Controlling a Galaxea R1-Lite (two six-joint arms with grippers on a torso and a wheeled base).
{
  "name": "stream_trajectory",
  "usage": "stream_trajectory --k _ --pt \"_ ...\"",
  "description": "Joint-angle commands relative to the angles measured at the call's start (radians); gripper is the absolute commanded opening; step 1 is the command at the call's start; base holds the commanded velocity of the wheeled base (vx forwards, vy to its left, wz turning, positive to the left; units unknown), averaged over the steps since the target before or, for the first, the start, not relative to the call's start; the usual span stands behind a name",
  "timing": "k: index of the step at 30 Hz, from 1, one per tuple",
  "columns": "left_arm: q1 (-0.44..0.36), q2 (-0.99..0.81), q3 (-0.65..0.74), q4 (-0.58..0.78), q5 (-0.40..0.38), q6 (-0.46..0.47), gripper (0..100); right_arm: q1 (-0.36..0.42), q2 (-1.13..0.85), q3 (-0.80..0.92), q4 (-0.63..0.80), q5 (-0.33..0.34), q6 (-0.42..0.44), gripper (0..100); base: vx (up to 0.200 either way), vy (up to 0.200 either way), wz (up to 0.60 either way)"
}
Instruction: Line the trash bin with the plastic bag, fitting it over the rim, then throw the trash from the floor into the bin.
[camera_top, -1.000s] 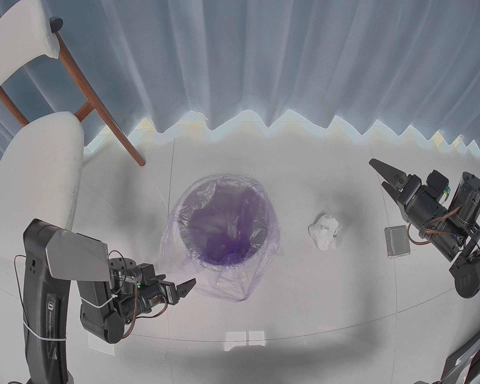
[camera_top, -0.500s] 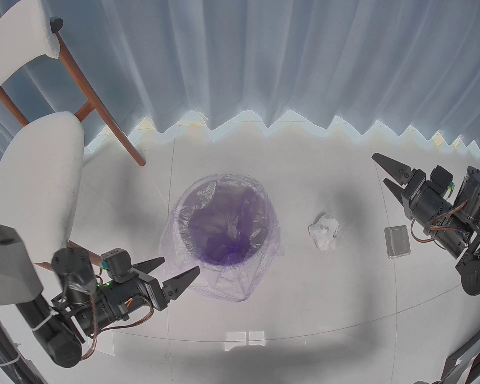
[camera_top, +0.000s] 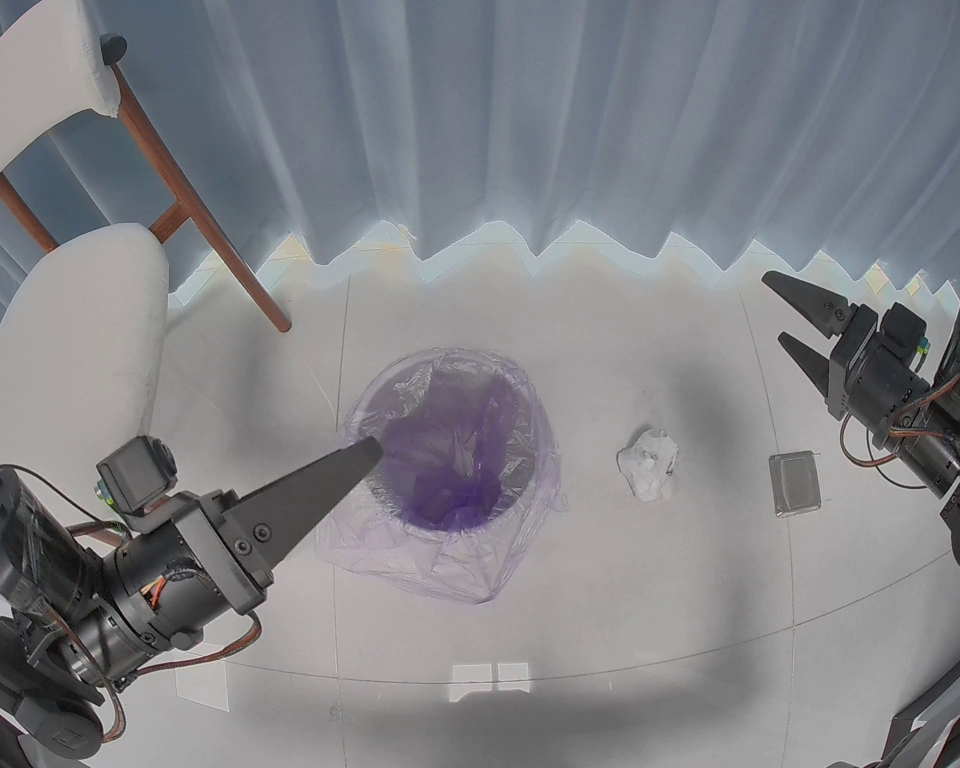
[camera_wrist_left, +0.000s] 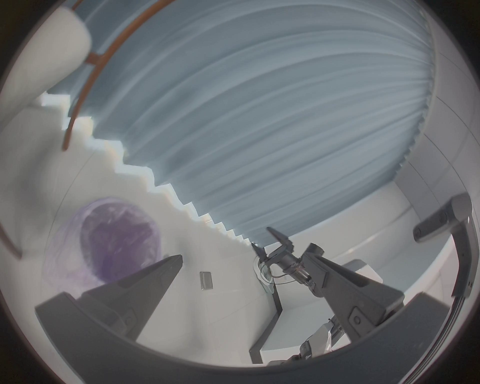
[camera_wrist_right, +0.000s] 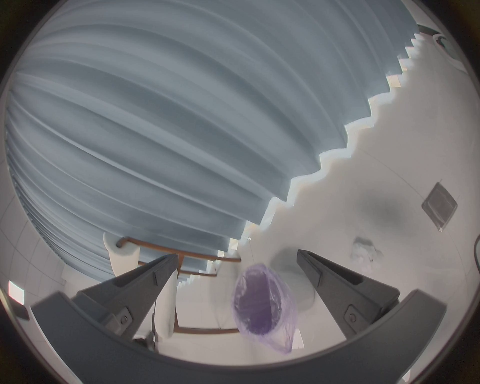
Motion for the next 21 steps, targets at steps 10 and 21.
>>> stream_trajectory --k 10,21 --pt "0.001 -0.189 -0.507 0.41 -0.129 0.372 100 0.025 0.058 0.089 0.303 0.164 -0.153 100 0.0 0.0 0.0" --pt "0.271 -0.344 -0.568 0.72 -0.137 0.372 100 0.224 0.403 0.006 0.224 -0.129 -0.428 100 0.0 0.0 0.0"
